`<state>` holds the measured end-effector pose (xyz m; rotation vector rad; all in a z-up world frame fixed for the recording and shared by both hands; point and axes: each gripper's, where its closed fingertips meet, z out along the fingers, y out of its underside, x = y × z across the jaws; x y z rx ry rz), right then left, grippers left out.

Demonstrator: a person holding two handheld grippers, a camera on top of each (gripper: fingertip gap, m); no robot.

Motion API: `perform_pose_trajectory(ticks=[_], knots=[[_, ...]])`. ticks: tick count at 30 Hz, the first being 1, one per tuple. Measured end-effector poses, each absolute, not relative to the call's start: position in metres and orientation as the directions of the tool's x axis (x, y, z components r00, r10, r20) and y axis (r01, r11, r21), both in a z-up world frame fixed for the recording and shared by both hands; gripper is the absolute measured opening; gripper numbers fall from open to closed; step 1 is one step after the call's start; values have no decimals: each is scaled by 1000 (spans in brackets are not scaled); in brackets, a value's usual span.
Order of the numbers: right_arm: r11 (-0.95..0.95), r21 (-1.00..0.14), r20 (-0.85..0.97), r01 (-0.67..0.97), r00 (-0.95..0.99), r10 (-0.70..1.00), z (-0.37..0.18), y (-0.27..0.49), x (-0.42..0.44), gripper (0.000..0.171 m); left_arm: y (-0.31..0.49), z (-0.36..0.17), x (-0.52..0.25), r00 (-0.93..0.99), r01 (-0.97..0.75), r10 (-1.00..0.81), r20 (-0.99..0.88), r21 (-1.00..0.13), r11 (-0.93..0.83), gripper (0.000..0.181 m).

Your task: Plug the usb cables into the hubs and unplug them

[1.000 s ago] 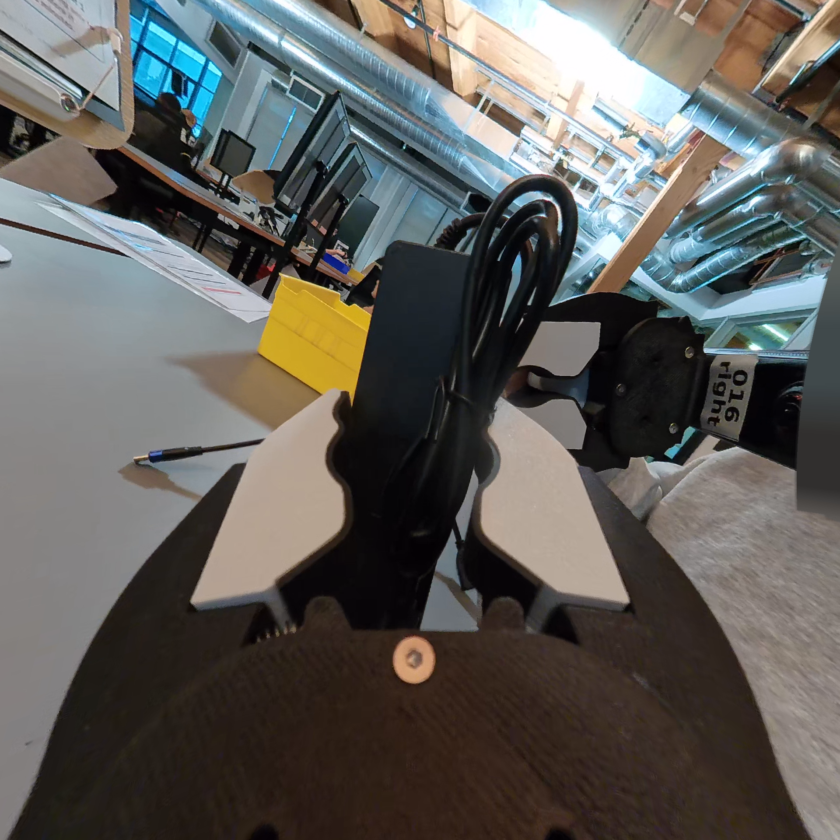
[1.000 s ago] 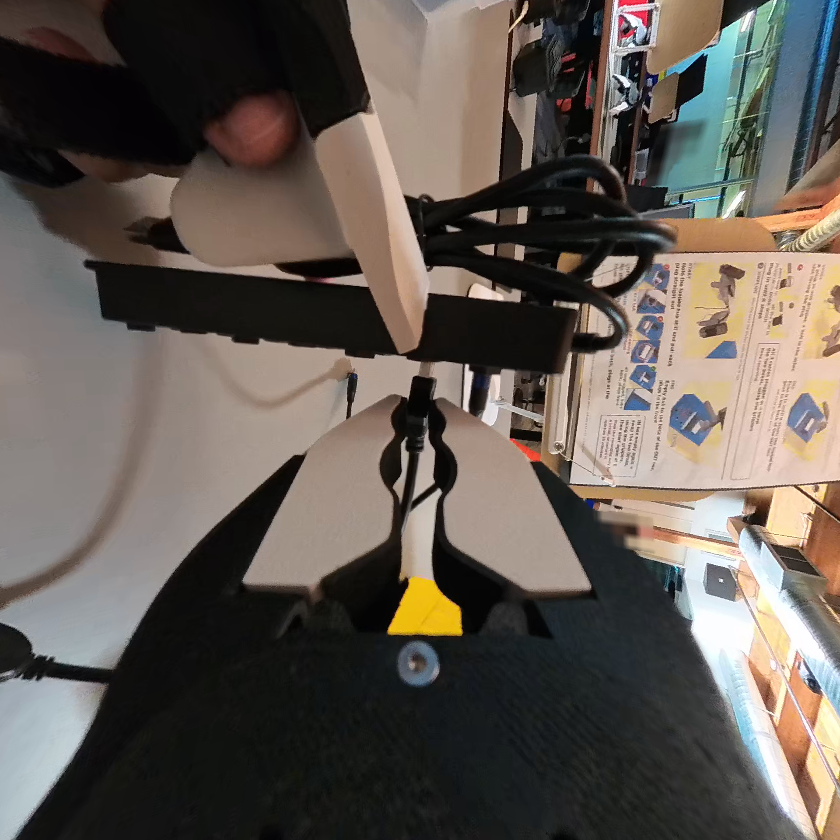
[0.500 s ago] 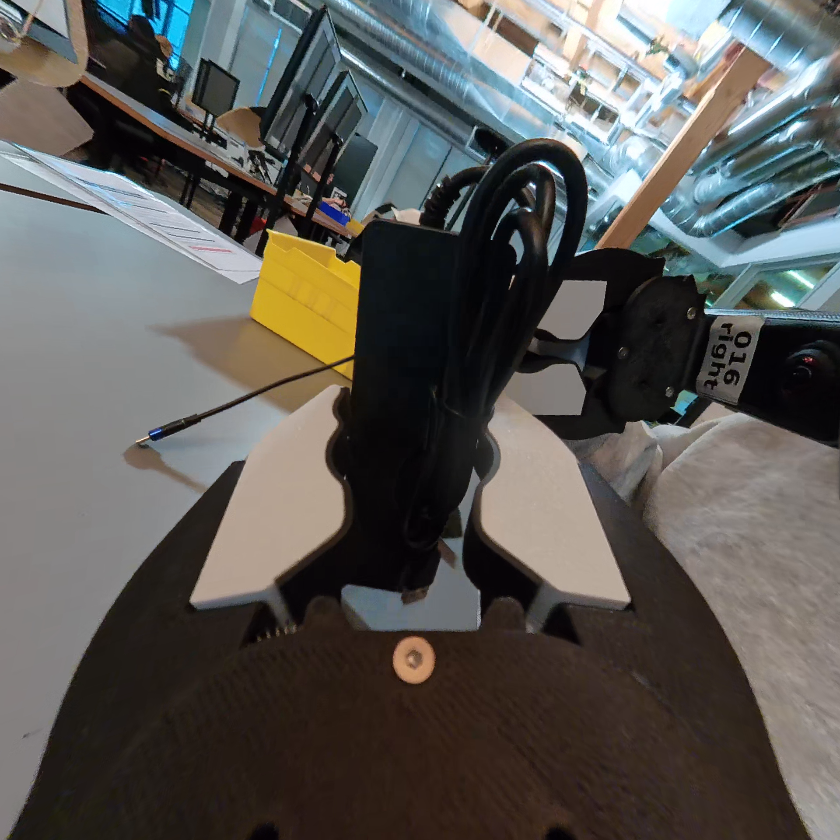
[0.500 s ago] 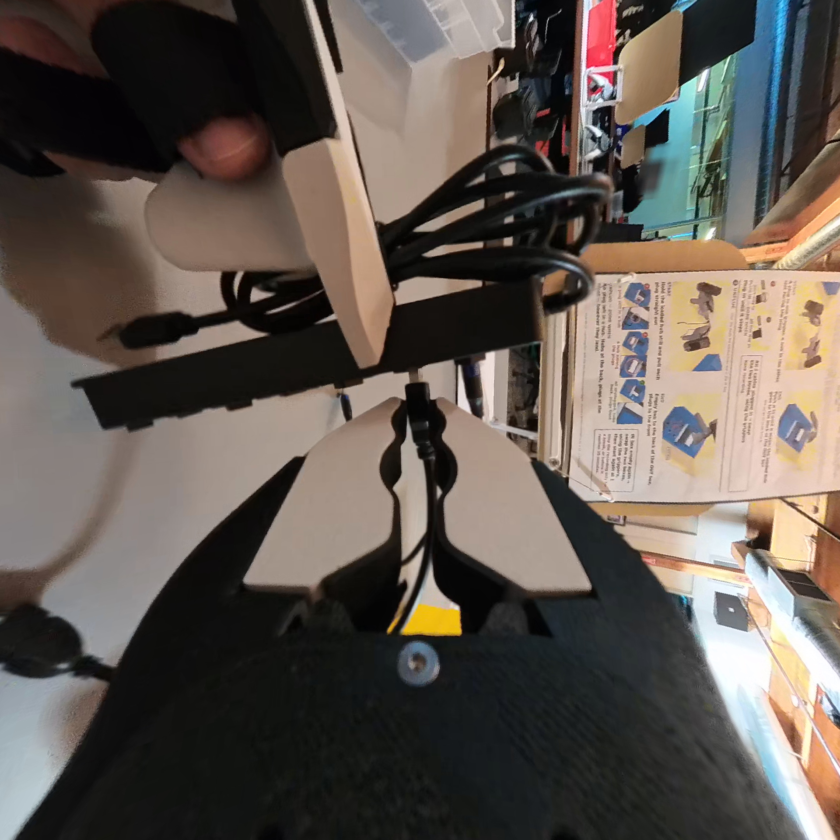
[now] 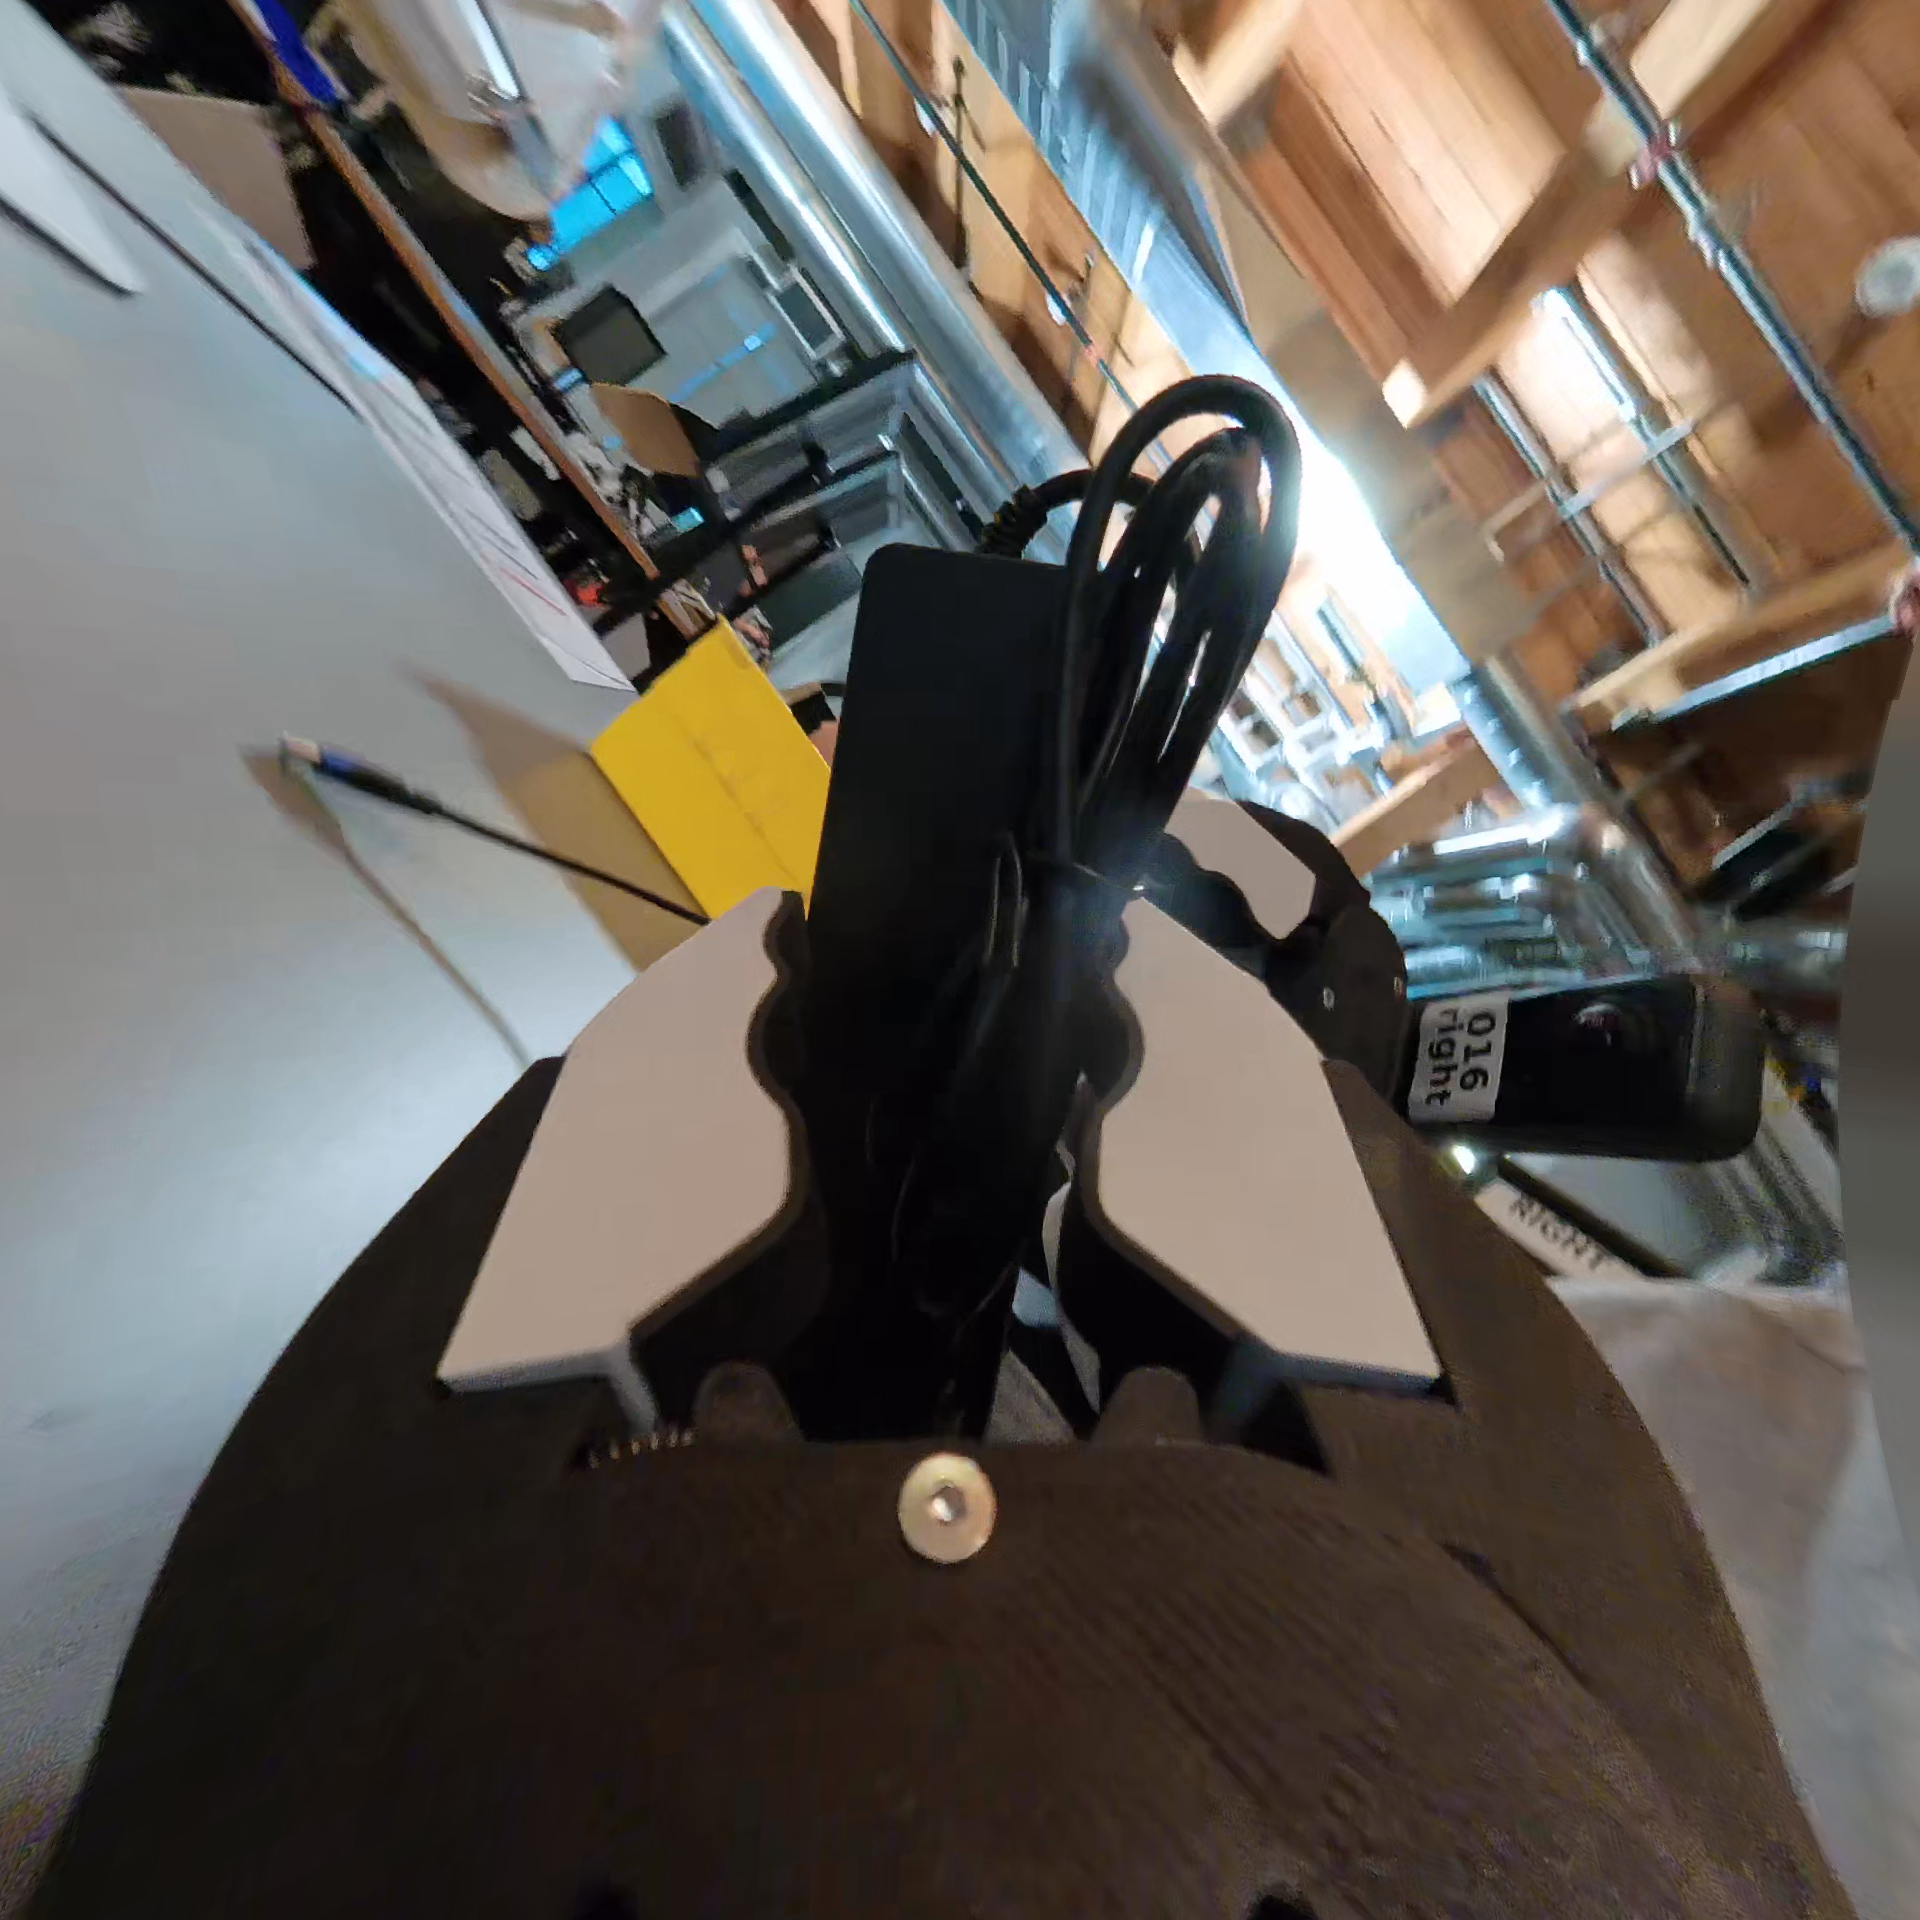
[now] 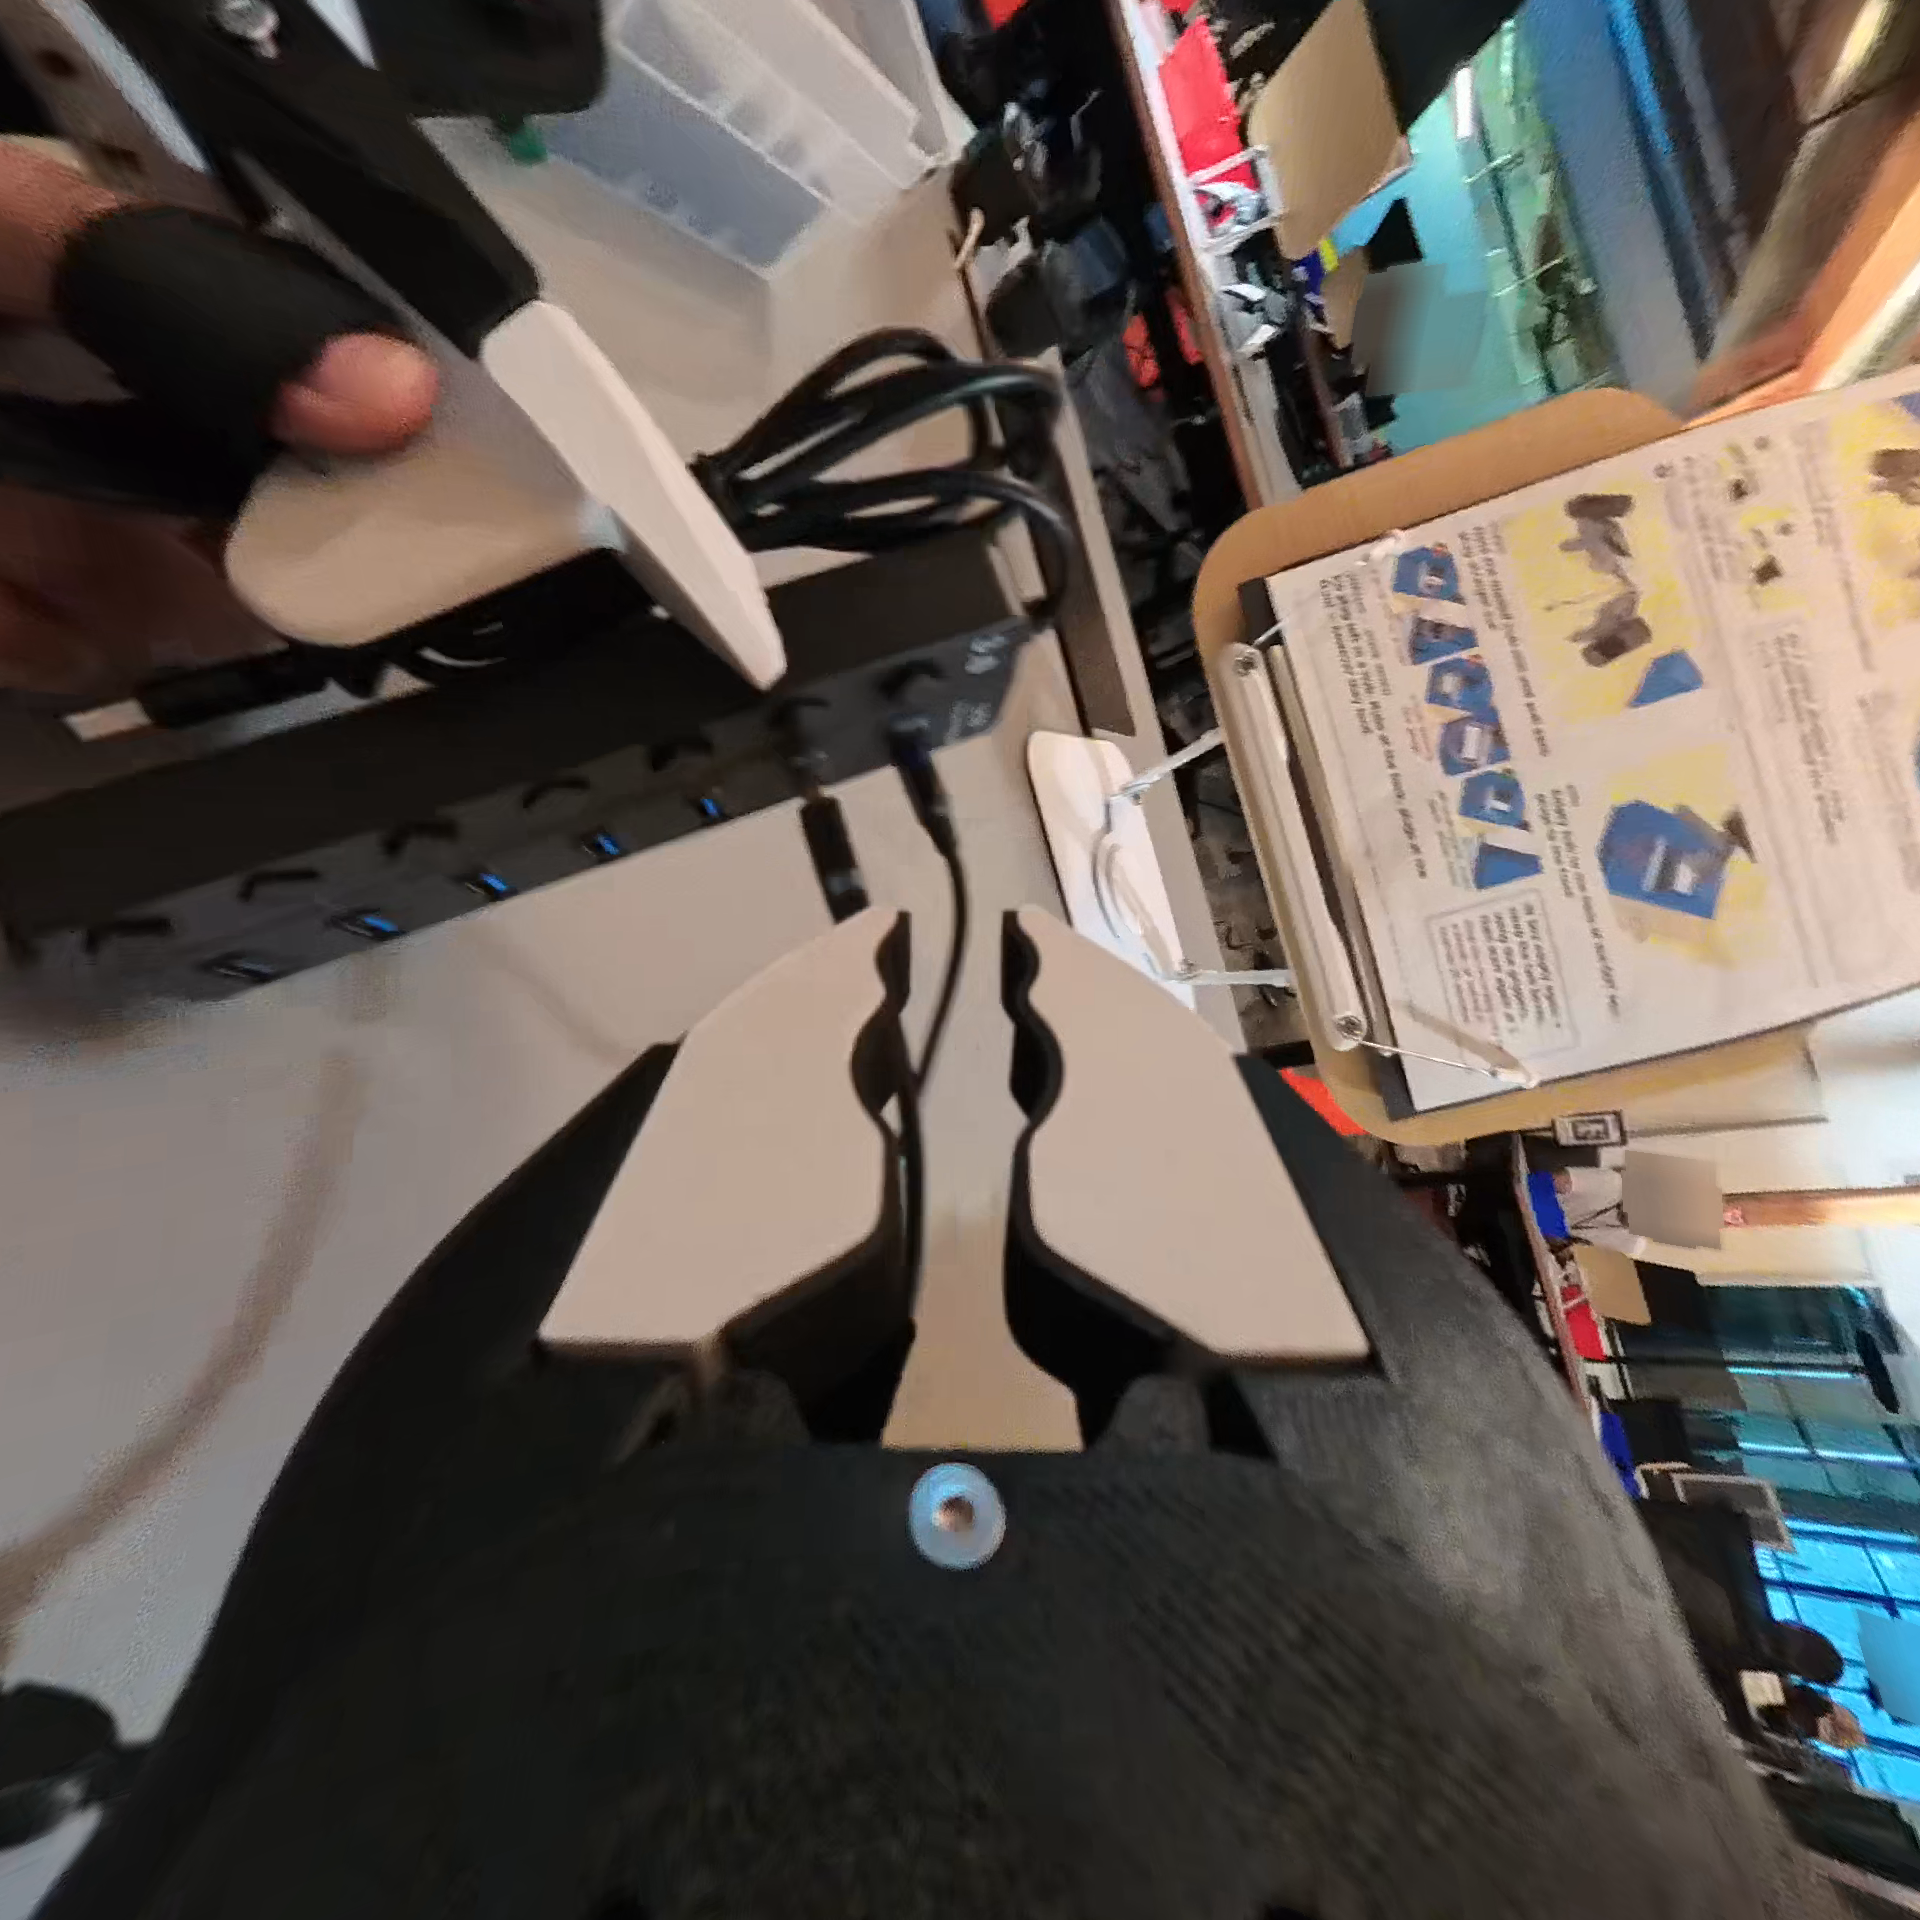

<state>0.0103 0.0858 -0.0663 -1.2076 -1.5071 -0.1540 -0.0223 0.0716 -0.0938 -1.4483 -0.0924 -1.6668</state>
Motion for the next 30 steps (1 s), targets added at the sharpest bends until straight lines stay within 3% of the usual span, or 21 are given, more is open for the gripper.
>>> perform_pose_trajectory(ticks=[1,4,8,10,14,19,22,26,30], knots=[[456,-521,785,722,194,589,-63,88,12,19,75,-96,-29,80,671,-537,840,-444,-594,55],[358,-697,641,621,317,699,-55,92,13,27,81,-97,-43,46,717,-513,857,-386,-580,53],[16,-910,219,414,447,867,-69,108,19,49,81,-94,-47,39,727,-525,850,-384,-569,54],[-155,-917,48,367,487,872,-87,118,24,54,80,-93,-46,26,727,-537,843,-384,-569,54],[-377,-900,-265,216,414,871,-98,112,19,45,78,-90,-43,17,722,-559,829,-397,-567,54],[-677,-735,-668,-36,206,715,-87,112,22,51,75,-85,-44,-8,718,-587,810,-404,-567,54],[-581,-799,-600,-156,270,753,-70,126,37,45,76,-85,-46,-11,728,-585,811,-395,-560,54],[-195,-977,-213,-85,369,905,-34,101,32,22,81,-88,-57,-43,766,-563,825,-335,-549,54],[-310,-947,-321,-84,193,927,-46,46,-13,19,85,-89,-65,-68,796,-548,834,-286,-533,54]])
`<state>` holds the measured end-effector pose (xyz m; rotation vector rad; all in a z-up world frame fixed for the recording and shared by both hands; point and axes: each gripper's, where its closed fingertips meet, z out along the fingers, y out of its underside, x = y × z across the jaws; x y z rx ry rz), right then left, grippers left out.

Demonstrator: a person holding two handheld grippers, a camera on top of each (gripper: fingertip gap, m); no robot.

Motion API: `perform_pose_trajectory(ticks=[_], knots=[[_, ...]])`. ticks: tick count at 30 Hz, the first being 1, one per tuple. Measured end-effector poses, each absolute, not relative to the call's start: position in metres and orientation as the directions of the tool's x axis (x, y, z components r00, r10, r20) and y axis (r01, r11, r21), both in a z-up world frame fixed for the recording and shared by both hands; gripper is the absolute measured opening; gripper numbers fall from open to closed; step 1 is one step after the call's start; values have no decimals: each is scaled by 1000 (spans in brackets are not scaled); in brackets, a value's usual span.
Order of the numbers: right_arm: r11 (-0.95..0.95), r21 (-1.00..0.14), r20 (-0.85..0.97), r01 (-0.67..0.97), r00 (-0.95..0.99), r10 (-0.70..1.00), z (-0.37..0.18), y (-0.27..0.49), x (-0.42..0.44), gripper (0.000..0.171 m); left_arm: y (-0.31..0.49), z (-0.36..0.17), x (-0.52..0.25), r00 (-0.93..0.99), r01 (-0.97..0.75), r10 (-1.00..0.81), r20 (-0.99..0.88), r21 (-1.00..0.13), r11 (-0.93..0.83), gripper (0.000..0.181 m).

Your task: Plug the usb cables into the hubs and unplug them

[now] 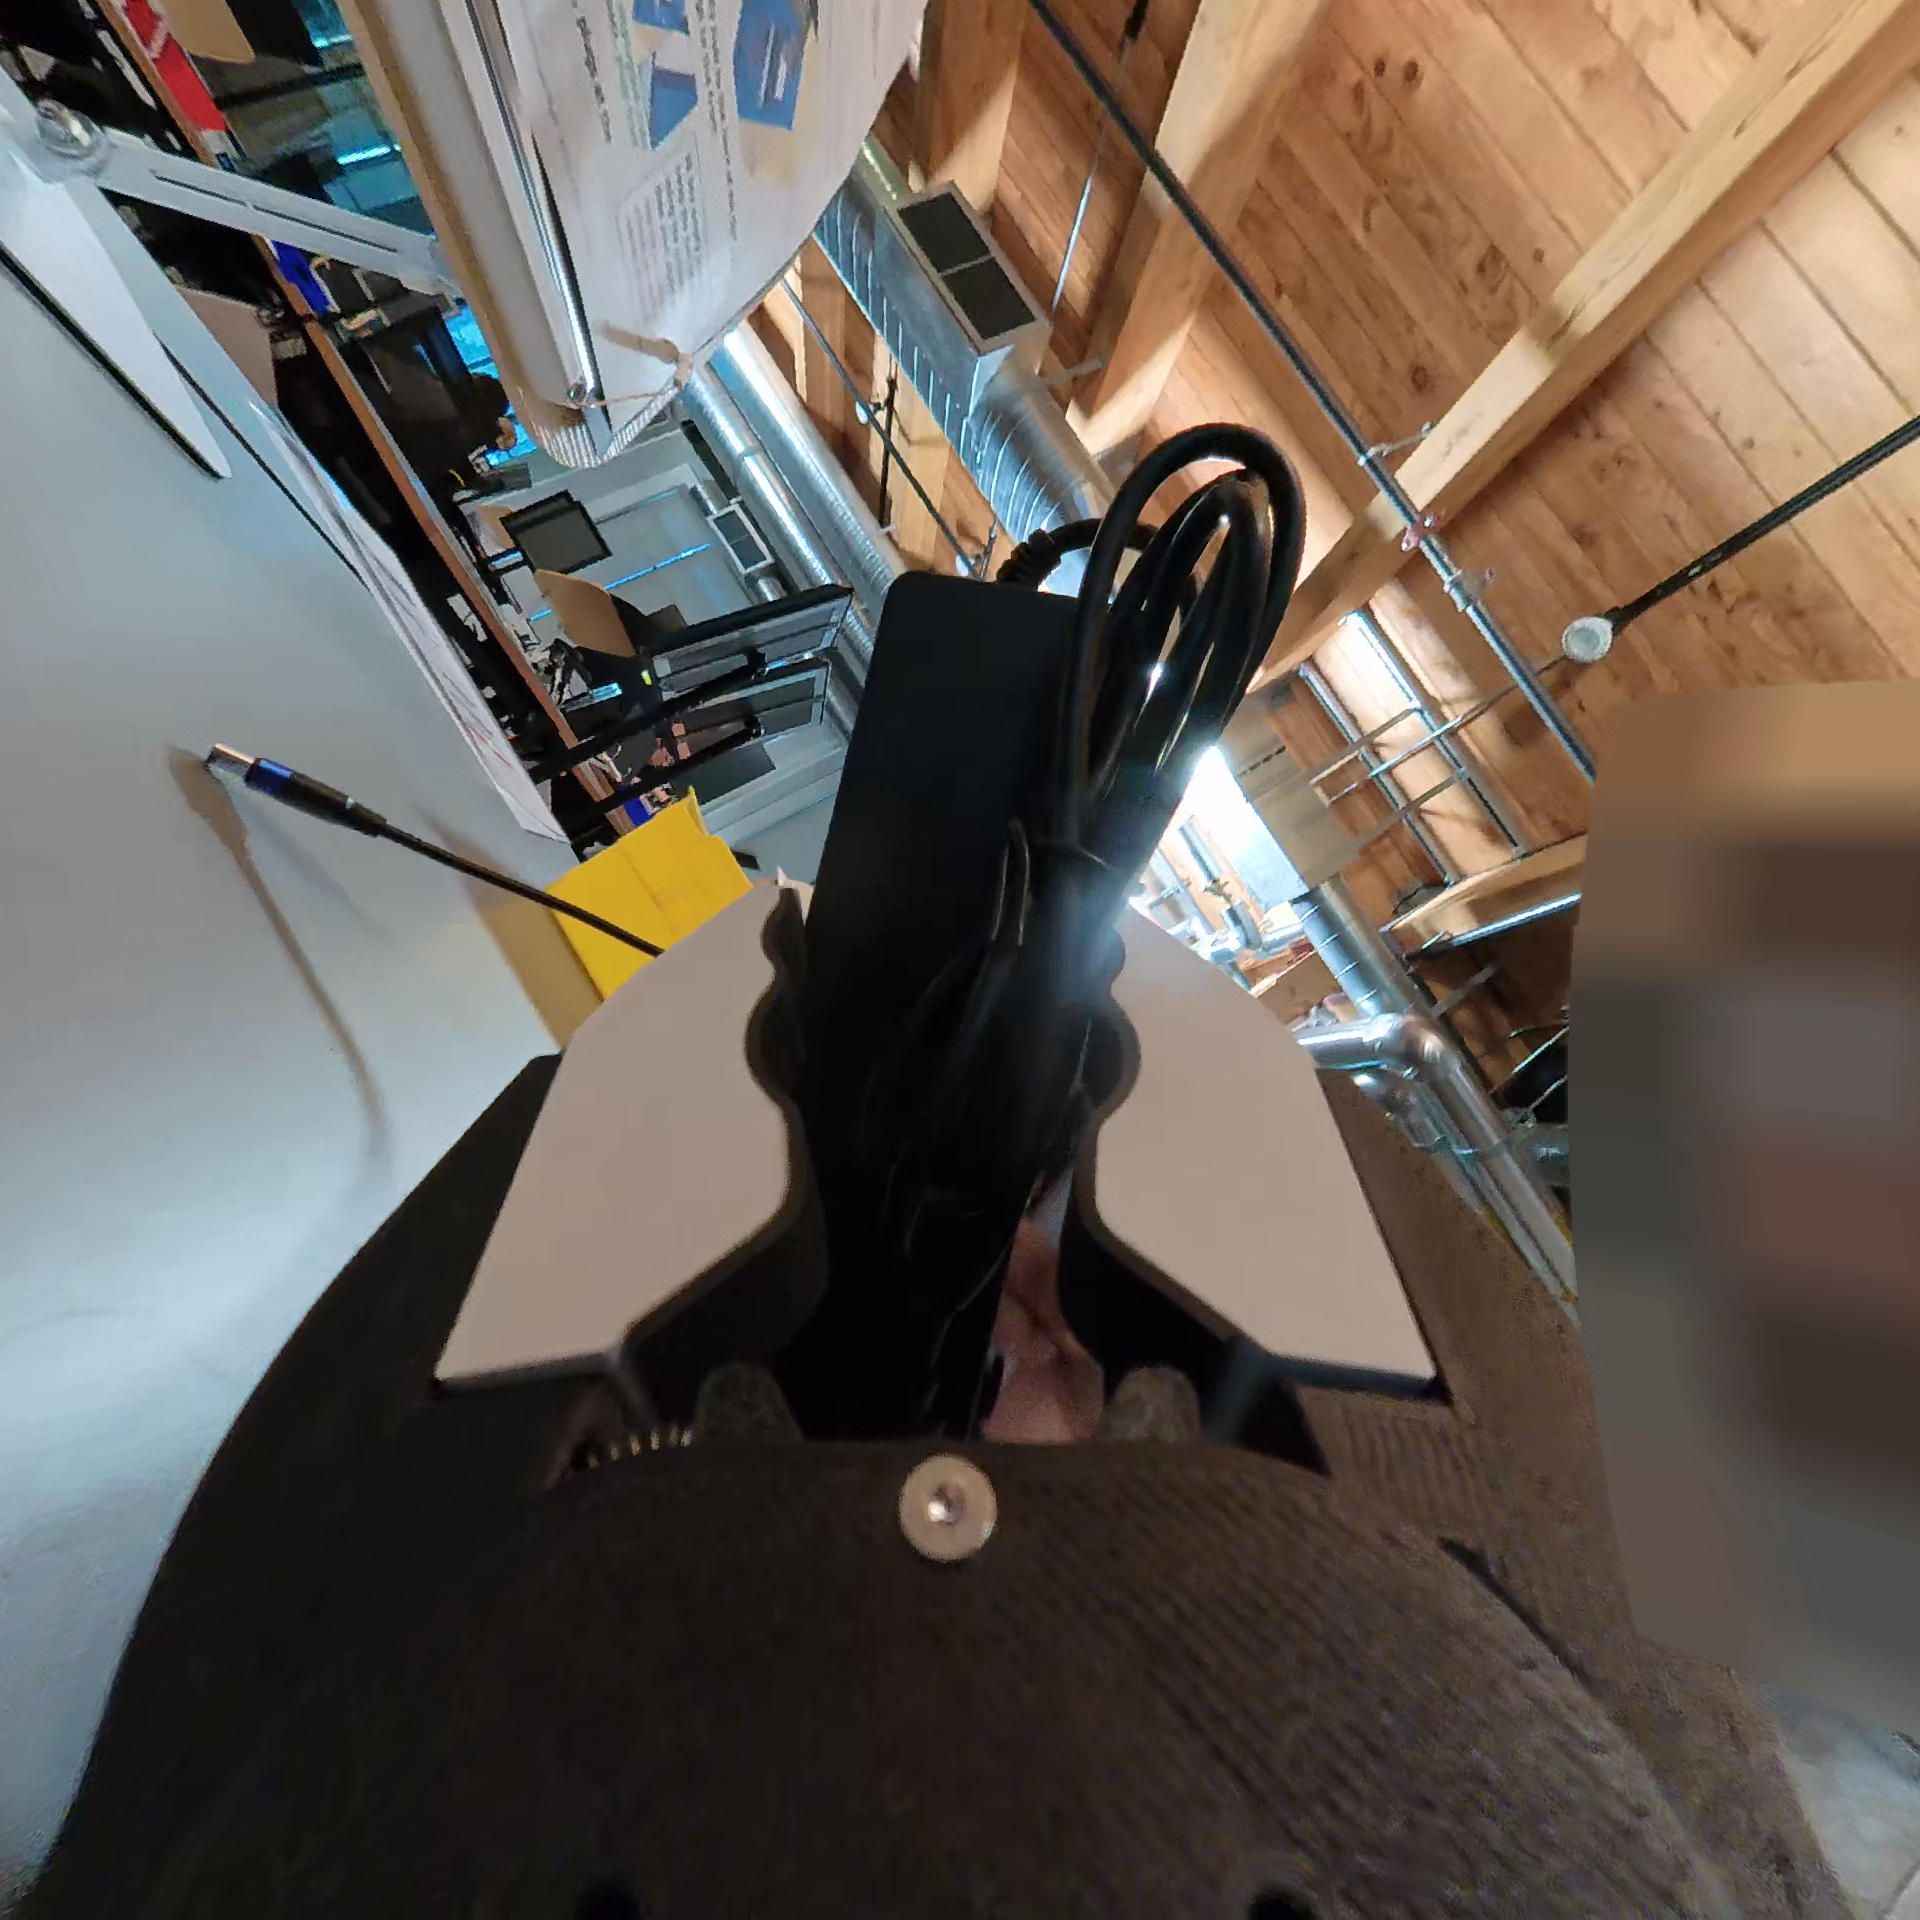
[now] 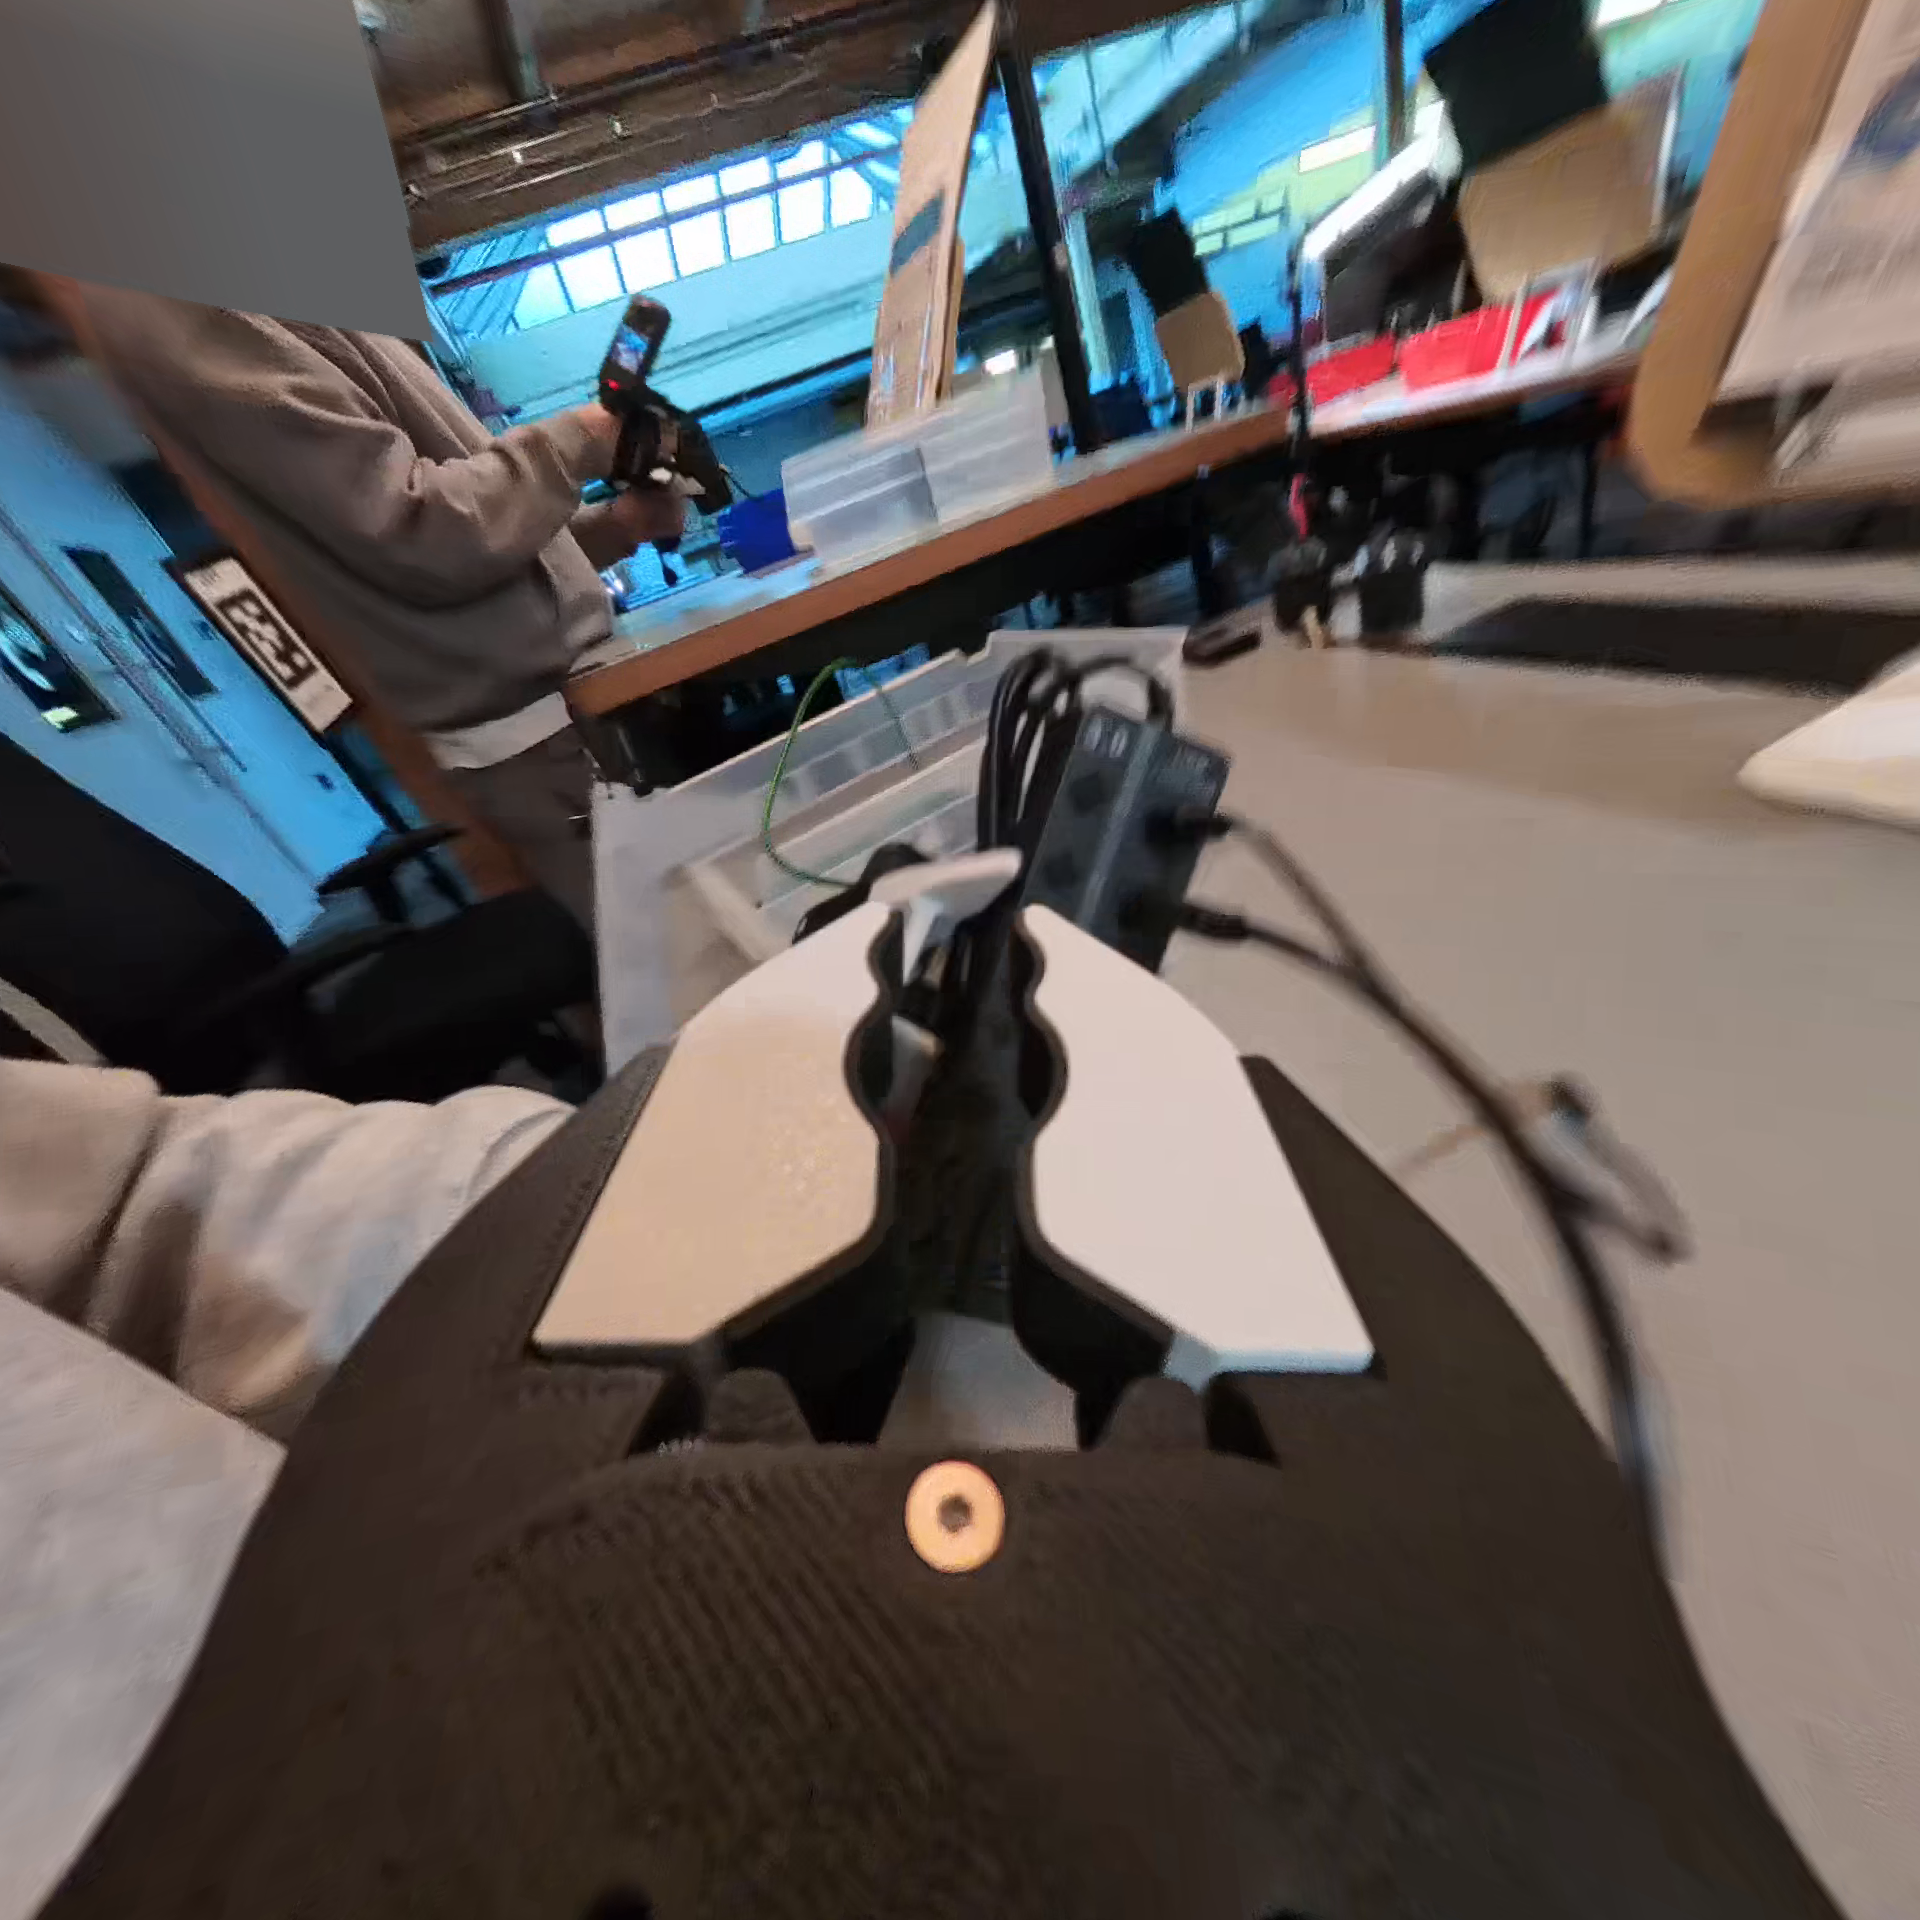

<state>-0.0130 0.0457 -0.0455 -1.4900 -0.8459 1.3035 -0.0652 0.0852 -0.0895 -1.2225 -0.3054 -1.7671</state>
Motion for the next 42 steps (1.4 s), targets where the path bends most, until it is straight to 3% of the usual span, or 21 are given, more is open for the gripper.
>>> perform_pose_trajectory(ticks=[4,8,18,24,27,42], knots=[[-527,-833,-554,-169,233,799,-84,53,-29,30,80,-82,-66,-149,811,-552,820,-218,-542,54],[-542,-767,-630,-344,243,737,-75,75,-14,37,74,-78,-58,-242,806,-537,808,-140,-575,55],[-466,-792,-571,-394,209,794,-54,76,-2,11,56,-72,-19,-353,739,-518,779,-108,-665,54],[-485,-772,-587,-411,169,792,-50,78,3,5,52,-70,-10,-313,694,-537,784,-197,-692,55],[-491,-780,-581,-389,155,799,-50,78,4,12,49,-71,-3,-269,677,-552,789,-253,-691,55],[-575,-764,-622,-291,96,777,-58,76,0,13,44,-74,3,-275,626,-562,780,-298,-720,54]])
